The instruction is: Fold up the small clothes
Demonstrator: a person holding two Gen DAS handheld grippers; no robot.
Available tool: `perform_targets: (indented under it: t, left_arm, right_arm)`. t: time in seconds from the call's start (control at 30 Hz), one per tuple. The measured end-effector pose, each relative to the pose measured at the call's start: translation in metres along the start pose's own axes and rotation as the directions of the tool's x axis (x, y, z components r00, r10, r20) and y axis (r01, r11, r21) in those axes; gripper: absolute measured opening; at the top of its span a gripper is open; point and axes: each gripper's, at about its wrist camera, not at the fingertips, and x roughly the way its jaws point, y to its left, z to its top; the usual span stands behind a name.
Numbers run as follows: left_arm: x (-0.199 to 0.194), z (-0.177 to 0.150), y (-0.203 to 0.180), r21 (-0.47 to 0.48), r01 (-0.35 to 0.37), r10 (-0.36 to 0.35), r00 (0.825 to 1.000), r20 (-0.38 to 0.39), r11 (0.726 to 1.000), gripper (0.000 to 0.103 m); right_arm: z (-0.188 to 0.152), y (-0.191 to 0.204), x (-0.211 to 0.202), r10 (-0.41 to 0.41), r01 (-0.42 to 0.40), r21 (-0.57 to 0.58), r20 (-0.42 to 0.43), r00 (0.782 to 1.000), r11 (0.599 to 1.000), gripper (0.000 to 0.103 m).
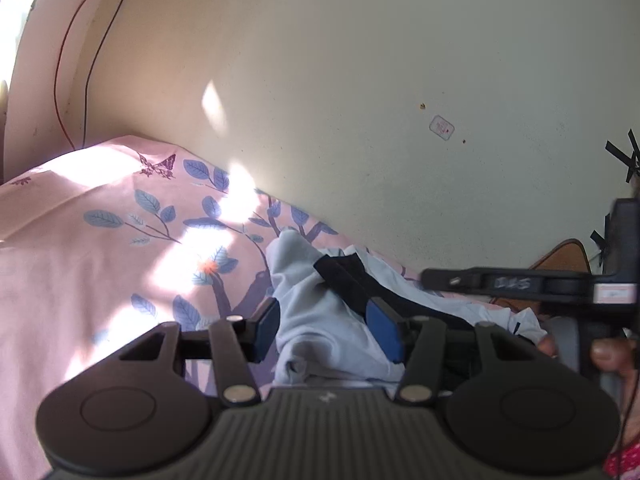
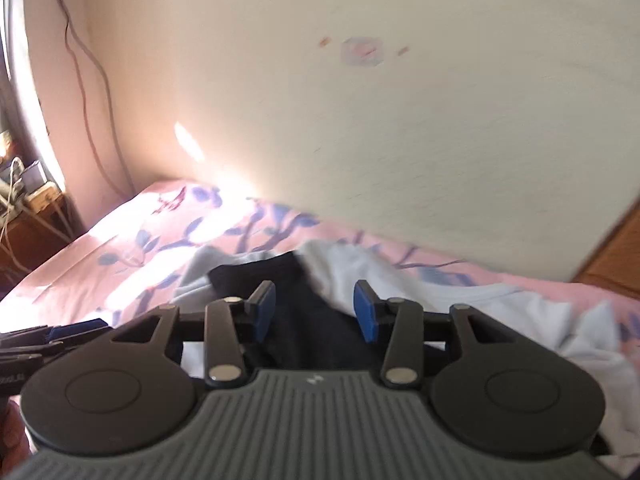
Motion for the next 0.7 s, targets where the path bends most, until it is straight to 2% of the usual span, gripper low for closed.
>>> perform_targets:
  t: [0.1, 0.13, 0.17, 0.2, 0.23, 0.33, 0.4, 0.47, 0.5, 0.53, 0.57, 0.6, 0.63, 0.7]
  left_arm:
    - [-0.002, 0.006, 0.011, -0.05, 0.007, -0.007, 1.0, 0.006, 0.999, 0.049]
    - [-0.002, 0.007, 0.015, -0.069, 0.013, -0.013, 1.0, 0.002, 0.998, 0.049]
    - [-0.002, 0.009, 0.018, -0.092, 0.025, -0.025, 1.0, -0.003, 0.995, 0.049]
    - [-0.002, 0.009, 0.02, -0.106, 0.036, -0.036, 0.999, -0.004, 0.994, 0.049]
    - [-0.003, 0.01, 0.021, -0.12, 0.048, -0.049, 0.999, -0.003, 0.992, 0.049]
    - [-0.004, 0.012, 0.02, -0.137, 0.057, -0.057, 0.998, 0.006, 0.989, 0.049]
    - [-0.004, 0.011, 0.017, -0.129, 0.067, -0.067, 0.998, 0.007, 0.989, 0.049]
    - [-0.002, 0.008, 0.014, -0.099, 0.055, -0.055, 0.998, -0.001, 0.994, 0.049]
    - [0.001, 0.007, 0.012, -0.085, 0.045, -0.046, 0.999, -0.01, 0.995, 0.049]
    - [0.003, 0.005, 0.011, -0.072, 0.039, -0.041, 0.999, -0.022, 0.997, 0.049]
    - [0.006, 0.004, 0.011, -0.062, 0.033, -0.035, 0.999, -0.032, 0.998, 0.049]
    - [0.007, 0.003, 0.01, -0.055, 0.026, -0.028, 0.999, -0.038, 0.998, 0.049]
    - [0.009, 0.003, 0.009, -0.048, 0.017, -0.019, 0.999, -0.042, 0.999, 0.049]
    - [0.012, 0.001, 0.008, -0.035, 0.004, -0.006, 0.999, -0.047, 0.999, 0.049]
  right_arm:
    - [-0.001, 0.025, 0.057, 0.02, -0.019, 0.005, -0.117, 0.993, 1.0, 0.047]
    - [-0.005, 0.03, 0.068, 0.009, -0.009, -0.003, -0.14, 0.99, 1.0, 0.043]
    - [-0.007, 0.032, 0.076, -0.003, 0.001, -0.013, -0.157, 0.988, 1.0, 0.03]
    - [-0.008, 0.03, 0.078, -0.015, 0.013, -0.016, -0.159, 0.987, 1.0, 0.006]
    - [-0.007, 0.026, 0.071, -0.007, 0.008, 0.012, -0.135, 0.991, 1.0, 0.004]
    - [-0.006, 0.016, 0.033, 0.108, -0.104, 0.096, -0.03, 0.994, 0.99, 0.004]
    - [-0.011, 0.021, 0.017, 0.188, -0.184, 0.11, -0.027, 0.982, 0.977, 0.004]
    - [-0.023, 0.029, 0.023, 0.184, -0.176, 0.086, -0.095, 0.978, 0.981, 0.008]
    - [-0.031, 0.032, 0.03, 0.165, -0.157, 0.07, -0.13, 0.978, 0.985, 0.014]
    - [-0.04, 0.032, 0.043, 0.165, -0.156, 0.059, -0.19, 0.968, 0.986, 0.02]
    - [-0.044, 0.028, 0.041, 0.182, -0.176, 0.054, -0.139, 0.973, 0.983, 0.027]
    - [-0.043, 0.023, 0.038, 0.165, -0.156, 0.069, -0.152, 0.974, 0.985, 0.04]
    - [-0.04, 0.014, 0.029, 0.17, -0.155, 0.108, -0.146, 0.975, 0.982, 0.04]
    - [-0.037, -0.012, -0.006, 0.194, -0.185, 0.171, -0.041, 0.98, 0.968, 0.04]
